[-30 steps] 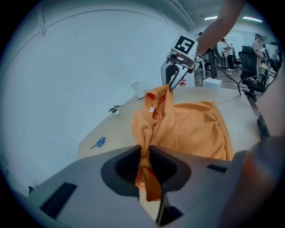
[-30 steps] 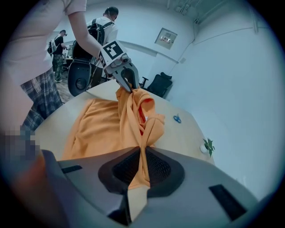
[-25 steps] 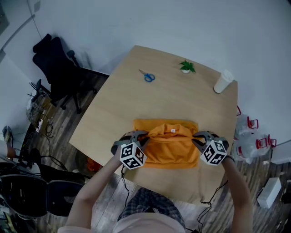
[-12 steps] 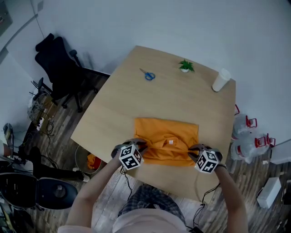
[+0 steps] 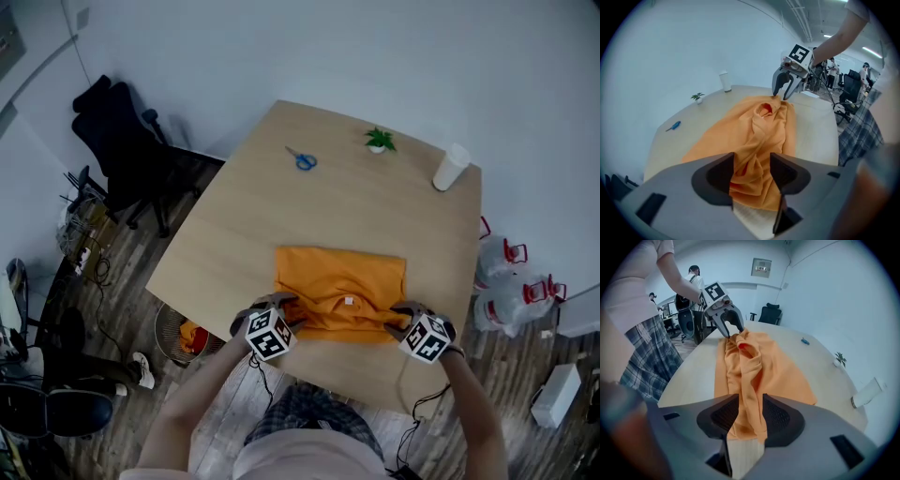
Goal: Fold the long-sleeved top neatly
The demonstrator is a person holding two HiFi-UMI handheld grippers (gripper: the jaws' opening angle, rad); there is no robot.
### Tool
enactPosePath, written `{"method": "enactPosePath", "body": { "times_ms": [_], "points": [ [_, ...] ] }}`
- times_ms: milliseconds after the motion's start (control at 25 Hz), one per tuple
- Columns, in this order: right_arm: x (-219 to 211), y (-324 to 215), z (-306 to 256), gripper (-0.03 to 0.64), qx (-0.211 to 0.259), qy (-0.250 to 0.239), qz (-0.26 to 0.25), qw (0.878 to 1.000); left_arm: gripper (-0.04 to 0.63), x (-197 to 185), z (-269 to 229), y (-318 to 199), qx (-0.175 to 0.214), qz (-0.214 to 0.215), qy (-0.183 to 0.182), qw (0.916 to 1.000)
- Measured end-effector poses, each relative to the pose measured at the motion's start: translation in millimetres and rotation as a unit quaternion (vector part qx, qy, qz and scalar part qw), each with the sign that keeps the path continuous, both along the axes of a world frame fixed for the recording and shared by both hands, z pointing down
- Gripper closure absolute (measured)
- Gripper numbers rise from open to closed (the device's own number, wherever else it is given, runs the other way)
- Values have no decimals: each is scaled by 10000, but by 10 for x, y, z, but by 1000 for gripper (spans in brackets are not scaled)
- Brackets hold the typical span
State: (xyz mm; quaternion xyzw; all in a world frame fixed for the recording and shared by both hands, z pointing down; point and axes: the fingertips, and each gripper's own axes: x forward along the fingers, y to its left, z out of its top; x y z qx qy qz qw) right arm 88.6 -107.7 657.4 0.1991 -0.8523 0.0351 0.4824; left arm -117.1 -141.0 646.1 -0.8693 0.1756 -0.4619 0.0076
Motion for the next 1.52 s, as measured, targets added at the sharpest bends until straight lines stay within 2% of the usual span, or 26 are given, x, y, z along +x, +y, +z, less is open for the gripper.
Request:
{"method": "enactPosePath", "body": {
  "times_ms": [160, 320, 400, 560, 640, 880, 1240, 1360, 1440, 1520],
  "points": [
    [-236, -63, -30, 418, 84, -112, -111, 9998, 345, 143, -69, -39, 378, 171, -85, 9991],
    [-469, -162, 89, 407, 26, -32, -228, 9997, 345, 277, 34, -80, 473, 403, -359, 9974],
    [-518, -201, 142, 421, 7, 57, -266, 9996, 355, 307, 101, -101, 449, 472, -477, 9967],
    [-514, -235, 116, 572, 86, 100, -336, 9994, 493, 265, 113, -140, 502, 528, -548, 9958],
    [-516, -200, 38, 583, 130, 39, -398, 9991, 560, 232, 46, -129, 607, 566, -485, 9954],
    [-533, 54, -156, 581, 365, 17, -817, 9960, 568, 123, -175, 55, 706, 681, -304, 9947],
    [-503, 445, 211, 568, 27, 452, -1146, 9924, 566, 50, 134, 462, 185, 666, -508, 9963],
    [-498, 525, 346, 518, -270, 453, -1097, 9926, 556, 43, 264, 501, -34, 563, -533, 9970],
    [-510, 575, 397, 469, -500, 389, -1031, 9926, 513, 46, 308, 542, -344, 505, -443, 9971],
    [-528, 622, 428, 423, -690, 333, -967, 9924, 437, 63, 331, 617, -731, 518, -323, 9955]
  ]
}}
